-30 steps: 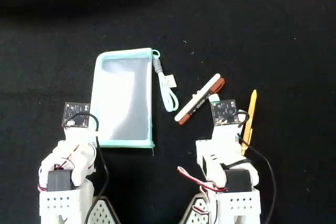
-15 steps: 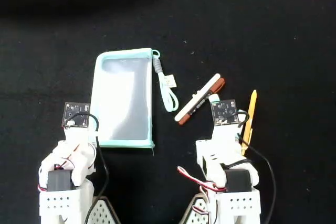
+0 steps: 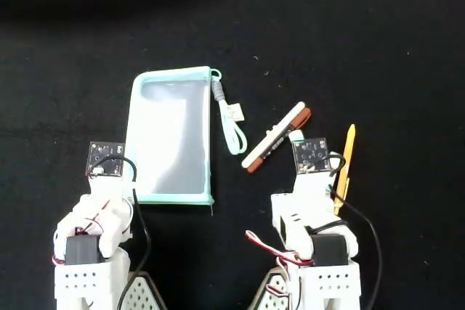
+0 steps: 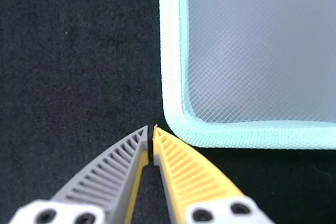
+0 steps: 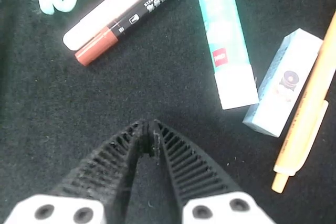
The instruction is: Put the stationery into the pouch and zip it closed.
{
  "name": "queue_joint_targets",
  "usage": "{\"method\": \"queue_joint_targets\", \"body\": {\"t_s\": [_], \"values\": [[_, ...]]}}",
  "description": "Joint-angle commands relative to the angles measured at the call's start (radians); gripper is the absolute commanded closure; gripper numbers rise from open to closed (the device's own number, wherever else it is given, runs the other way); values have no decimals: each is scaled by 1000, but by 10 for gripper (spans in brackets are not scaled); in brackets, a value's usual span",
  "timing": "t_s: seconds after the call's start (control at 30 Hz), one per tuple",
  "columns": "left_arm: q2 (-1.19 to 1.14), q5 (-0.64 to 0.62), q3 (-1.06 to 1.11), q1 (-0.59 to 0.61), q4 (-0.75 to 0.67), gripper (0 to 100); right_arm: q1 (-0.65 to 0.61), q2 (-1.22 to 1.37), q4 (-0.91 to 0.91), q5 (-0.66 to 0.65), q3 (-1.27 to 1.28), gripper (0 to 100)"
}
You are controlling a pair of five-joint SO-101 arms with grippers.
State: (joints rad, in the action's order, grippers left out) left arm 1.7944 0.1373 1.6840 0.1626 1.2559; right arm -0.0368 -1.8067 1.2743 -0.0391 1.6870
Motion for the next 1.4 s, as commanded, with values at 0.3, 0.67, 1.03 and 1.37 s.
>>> {"method": "queue_joint_targets", "body": {"t_s": [0.3,0.67,1.03,1.37], "values": [[8,-3,16,-7,5,970,-436,-24,2,11,1,985],[8,-3,16,-7,5,970,-442,-24,2,12,1,985],[8,-3,16,-7,5,970,-440,-24,9,8,-326,984],[8,-3,16,-7,5,970,-445,-24,3,6,-392,984]]}}
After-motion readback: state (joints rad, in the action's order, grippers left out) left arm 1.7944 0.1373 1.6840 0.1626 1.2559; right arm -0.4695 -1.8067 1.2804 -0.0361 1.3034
